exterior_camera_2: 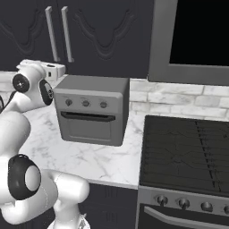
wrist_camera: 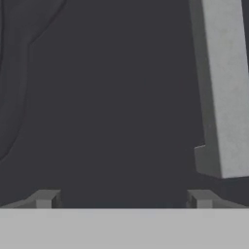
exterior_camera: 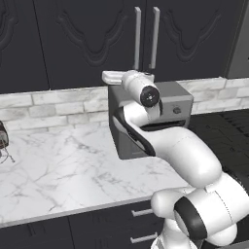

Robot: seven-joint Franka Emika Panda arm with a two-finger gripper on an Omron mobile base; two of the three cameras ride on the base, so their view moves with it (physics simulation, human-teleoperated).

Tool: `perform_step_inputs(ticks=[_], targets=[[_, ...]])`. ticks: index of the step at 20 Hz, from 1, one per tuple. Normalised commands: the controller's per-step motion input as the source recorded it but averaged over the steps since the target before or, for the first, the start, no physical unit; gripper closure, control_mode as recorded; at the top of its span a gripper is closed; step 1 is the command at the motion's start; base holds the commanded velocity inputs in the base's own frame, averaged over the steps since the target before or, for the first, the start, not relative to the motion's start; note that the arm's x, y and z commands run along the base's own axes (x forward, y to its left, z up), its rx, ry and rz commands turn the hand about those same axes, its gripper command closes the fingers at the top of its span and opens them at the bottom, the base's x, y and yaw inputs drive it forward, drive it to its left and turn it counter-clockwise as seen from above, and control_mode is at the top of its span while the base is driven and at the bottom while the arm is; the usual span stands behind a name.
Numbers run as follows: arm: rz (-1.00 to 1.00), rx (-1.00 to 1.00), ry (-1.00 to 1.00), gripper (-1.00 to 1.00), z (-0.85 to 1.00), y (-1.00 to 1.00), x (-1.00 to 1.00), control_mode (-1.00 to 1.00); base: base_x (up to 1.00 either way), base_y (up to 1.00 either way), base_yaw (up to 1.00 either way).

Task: Close all open cabinet doors.

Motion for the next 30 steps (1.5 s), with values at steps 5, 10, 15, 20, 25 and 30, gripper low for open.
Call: perform_step_inputs(ticks=[5,10,15,20,25,30], targets=[[0.00,0.00,0.09,-1.00,0.00,0.00,0.21,-1.00,0.00,0.00,0.00],[0.00,0.00,0.11,-1.00,0.00,0.00,0.07,-1.00,0.00,0.00,0.00],[0.00,-0.01,0.12,-1.00,0.00,-0.06,-0.59,-1.00,0.00,0.00,0.00],[0.00,0.00,0.11,-1.00,0.00,-0.31,-0.91,-1.00,0.00,0.00,0.00],[0.00,0.00,0.17,-1.00,0.17,-0.51,-0.77,-1.00,0.00,0.00,0.00],[0.00,0.00,0.19,-1.00,0.19,-0.54,-0.73,-1.00,0.00,0.00,0.00]])
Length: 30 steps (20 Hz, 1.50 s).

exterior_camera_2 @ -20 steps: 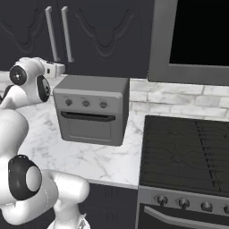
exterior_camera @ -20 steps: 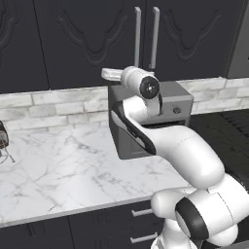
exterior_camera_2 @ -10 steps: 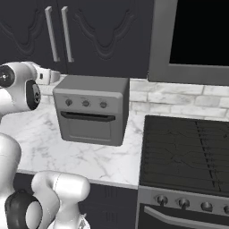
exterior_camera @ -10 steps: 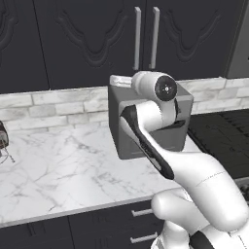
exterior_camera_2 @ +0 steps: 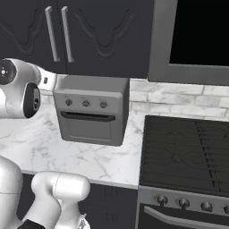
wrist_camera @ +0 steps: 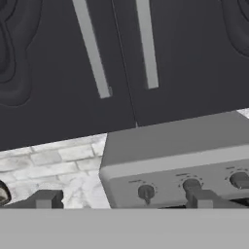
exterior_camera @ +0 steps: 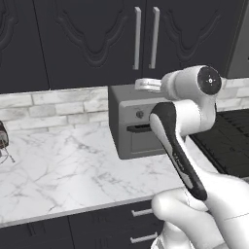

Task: Close all open cabinet doors.

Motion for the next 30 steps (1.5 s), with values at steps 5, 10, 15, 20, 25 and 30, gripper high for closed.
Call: perform_step_inputs(ticks=[5,10,15,20,25,30], targets=[[0.00,0.00,0.20,-1.00,0.06,-0.41,-0.79,-1.00,0.00,0.00,0.00],[0.00,-0.03,0.14,-1.00,0.00,-0.19,-0.99,-1.00,0.00,0.00,0.00],[0.00,-0.06,0.12,-1.00,0.00,-0.12,-0.89,-1.00,0.00,0.00,0.00],[-0.01,-0.07,0.11,-1.00,0.00,-0.11,-0.56,-1.00,0.00,0.00,0.00],[0.00,-0.08,0.13,-1.00,0.00,-0.12,-0.26,-1.00,0.00,0.00,0.00],[0.00,-0.04,0.13,-1.00,-0.03,-0.14,0.00,-1.00,0.00,0.00,0.00]])
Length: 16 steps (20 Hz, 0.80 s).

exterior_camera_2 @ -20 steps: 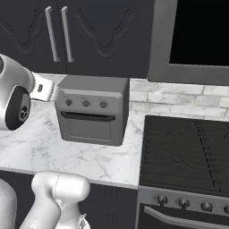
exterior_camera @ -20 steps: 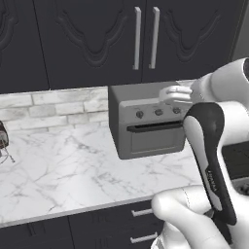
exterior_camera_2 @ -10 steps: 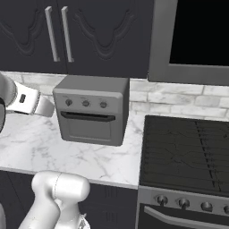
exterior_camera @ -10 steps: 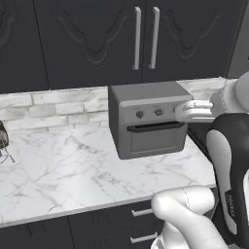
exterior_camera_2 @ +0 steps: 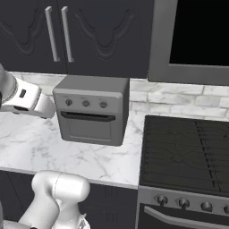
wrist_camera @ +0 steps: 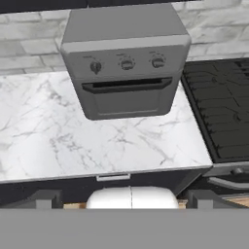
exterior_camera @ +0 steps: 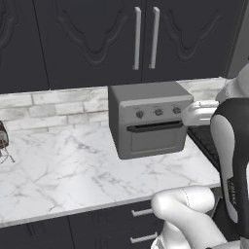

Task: Close all open cabinet doors.

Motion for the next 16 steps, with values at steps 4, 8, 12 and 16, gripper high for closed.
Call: perform_step_inputs(ticks=[4,8,12,16], targets=[[0.01,-0.01,0.10,-1.00,-0.12,-0.14,0.00,-1.00,0.00,0.00,0.00],[0.02,0.00,0.02,-1.00,-0.29,-0.02,0.00,-1.00,0.00,0.00,0.00],[0.02,0.00,0.00,-1.00,-0.27,0.00,-0.09,-1.00,0.00,0.00,0.00],[0.00,0.00,0.00,-1.00,-0.05,0.00,-0.34,-1.00,0.00,0.00,0.00]])
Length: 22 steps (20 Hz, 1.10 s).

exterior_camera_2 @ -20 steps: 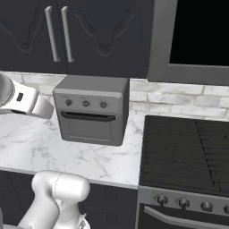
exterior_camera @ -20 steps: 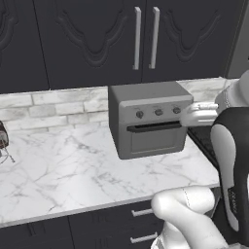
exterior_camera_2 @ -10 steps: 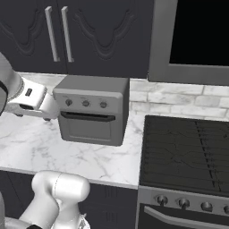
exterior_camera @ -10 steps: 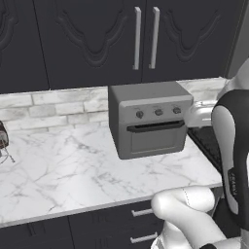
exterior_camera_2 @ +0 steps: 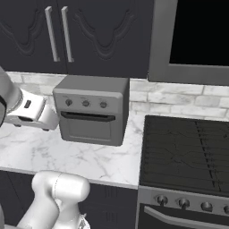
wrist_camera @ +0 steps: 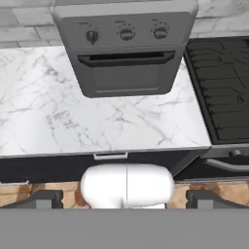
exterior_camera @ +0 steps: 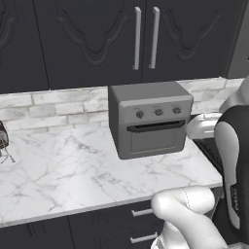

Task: Close all open cabinet doors.

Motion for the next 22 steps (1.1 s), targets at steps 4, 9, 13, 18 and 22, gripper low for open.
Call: perform_step_inputs(ticks=[4,9,13,18,22], targets=[[0.01,0.00,0.00,-1.00,0.00,0.00,-0.37,1.00,-0.17,0.00,0.02],[0.00,0.00,0.00,-1.00,0.00,0.00,0.00,1.00,-0.68,0.31,0.28],[0.00,0.00,0.00,-1.00,0.00,0.00,0.00,1.00,-0.31,0.36,0.50],[0.00,0.00,0.00,-1.00,0.00,0.00,0.00,1.00,-0.03,0.22,0.44],[0.00,0.00,0.00,-1.00,0.00,0.00,0.00,1.00,0.00,0.33,0.48]])
